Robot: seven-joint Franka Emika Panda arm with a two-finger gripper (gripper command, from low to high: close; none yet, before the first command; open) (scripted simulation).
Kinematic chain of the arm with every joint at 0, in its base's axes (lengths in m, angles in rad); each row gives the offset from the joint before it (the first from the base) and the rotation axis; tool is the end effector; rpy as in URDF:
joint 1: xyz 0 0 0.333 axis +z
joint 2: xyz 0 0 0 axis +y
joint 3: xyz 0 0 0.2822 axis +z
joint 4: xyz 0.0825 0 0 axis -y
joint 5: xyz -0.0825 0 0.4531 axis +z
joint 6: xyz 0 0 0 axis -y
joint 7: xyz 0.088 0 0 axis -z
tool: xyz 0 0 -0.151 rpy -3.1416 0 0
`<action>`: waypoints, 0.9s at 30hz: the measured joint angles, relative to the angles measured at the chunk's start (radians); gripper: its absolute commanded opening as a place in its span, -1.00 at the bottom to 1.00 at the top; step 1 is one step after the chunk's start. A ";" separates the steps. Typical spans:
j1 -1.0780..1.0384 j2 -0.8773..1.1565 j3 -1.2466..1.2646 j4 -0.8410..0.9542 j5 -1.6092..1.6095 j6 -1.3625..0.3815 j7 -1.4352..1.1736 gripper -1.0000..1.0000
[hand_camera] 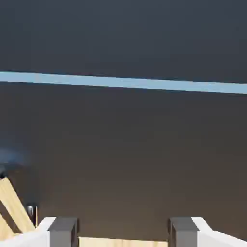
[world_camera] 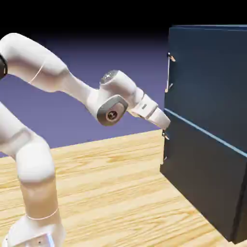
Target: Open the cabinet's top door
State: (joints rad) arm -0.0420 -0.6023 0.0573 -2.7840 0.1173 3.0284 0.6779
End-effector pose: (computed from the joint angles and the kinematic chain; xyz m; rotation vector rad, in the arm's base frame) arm 0.4978 -0.0039 0.3853 -2.4258 0.9811 -1.0956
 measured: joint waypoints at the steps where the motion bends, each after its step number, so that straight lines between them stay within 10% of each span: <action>1: -0.020 -0.012 0.021 0.010 0.043 -0.003 -0.023 0.00; 27: -0.540 -0.323 0.573 0.261 1.174 -0.086 -0.631 0.00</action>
State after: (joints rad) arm -0.5819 -0.9254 0.6304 -2.5234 1.2918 2.9425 0.0467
